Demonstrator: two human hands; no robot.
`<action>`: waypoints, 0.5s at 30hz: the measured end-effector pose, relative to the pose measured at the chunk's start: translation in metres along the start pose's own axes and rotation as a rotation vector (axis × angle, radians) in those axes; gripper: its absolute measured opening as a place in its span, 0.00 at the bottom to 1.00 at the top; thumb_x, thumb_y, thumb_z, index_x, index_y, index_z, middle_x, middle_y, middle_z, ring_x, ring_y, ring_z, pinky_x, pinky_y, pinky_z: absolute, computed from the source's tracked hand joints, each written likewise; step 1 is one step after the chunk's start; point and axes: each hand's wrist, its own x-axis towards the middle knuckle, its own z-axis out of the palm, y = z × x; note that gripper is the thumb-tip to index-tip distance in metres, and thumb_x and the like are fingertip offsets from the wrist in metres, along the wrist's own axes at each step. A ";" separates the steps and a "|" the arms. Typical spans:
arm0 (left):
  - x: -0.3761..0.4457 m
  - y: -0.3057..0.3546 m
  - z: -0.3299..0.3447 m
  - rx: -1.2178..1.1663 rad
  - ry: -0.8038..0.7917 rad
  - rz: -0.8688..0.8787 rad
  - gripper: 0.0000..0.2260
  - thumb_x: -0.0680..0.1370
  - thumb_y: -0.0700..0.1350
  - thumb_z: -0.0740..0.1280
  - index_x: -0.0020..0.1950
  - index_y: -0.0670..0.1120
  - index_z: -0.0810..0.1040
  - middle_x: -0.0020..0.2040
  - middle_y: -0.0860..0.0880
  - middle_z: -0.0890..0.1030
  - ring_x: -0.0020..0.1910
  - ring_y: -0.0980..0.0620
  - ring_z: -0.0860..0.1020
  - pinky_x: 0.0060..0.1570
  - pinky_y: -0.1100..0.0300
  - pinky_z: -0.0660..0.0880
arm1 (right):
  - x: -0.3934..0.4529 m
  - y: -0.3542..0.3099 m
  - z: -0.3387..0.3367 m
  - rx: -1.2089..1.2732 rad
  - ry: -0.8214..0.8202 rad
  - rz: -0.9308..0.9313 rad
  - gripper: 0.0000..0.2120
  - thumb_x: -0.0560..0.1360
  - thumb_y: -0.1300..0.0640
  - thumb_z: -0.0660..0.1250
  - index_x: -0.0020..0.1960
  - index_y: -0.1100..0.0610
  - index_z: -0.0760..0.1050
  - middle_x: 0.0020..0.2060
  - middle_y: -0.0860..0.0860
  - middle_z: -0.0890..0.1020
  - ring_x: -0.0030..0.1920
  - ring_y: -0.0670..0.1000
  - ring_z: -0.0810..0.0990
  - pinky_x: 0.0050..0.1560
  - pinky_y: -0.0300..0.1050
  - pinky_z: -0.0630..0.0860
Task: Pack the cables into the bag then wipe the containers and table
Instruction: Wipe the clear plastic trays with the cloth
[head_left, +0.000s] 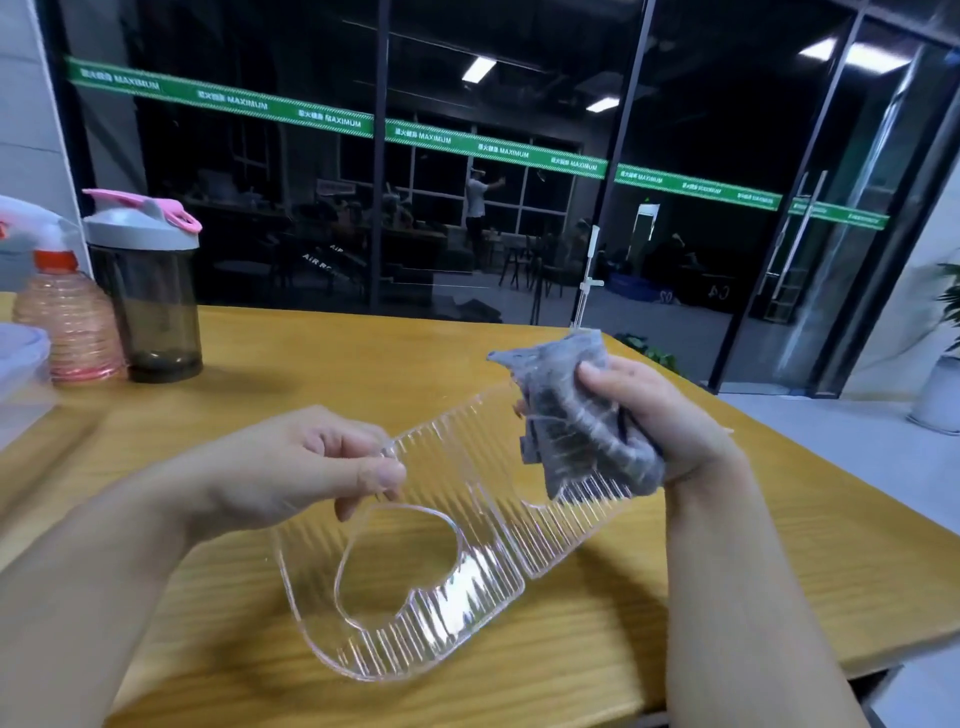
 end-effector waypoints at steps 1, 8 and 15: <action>0.001 0.001 0.002 0.006 -0.010 -0.004 0.30 0.60 0.71 0.69 0.37 0.42 0.83 0.40 0.44 0.78 0.35 0.53 0.73 0.35 0.69 0.70 | 0.001 0.001 0.003 -0.071 0.023 0.008 0.13 0.73 0.57 0.69 0.51 0.65 0.75 0.44 0.63 0.82 0.41 0.61 0.83 0.42 0.55 0.81; 0.005 0.005 0.008 -0.005 0.085 0.058 0.27 0.64 0.67 0.68 0.37 0.41 0.82 0.35 0.49 0.77 0.31 0.57 0.71 0.36 0.72 0.68 | 0.016 0.005 0.032 -0.464 0.511 0.002 0.20 0.78 0.44 0.60 0.36 0.58 0.74 0.27 0.54 0.78 0.23 0.49 0.73 0.26 0.42 0.71; 0.005 0.005 0.008 -0.018 0.323 0.032 0.15 0.70 0.59 0.64 0.34 0.49 0.82 0.32 0.51 0.76 0.31 0.58 0.72 0.39 0.67 0.68 | 0.020 0.009 0.009 0.558 0.929 -0.099 0.24 0.79 0.40 0.56 0.53 0.59 0.77 0.51 0.57 0.83 0.47 0.58 0.84 0.52 0.56 0.79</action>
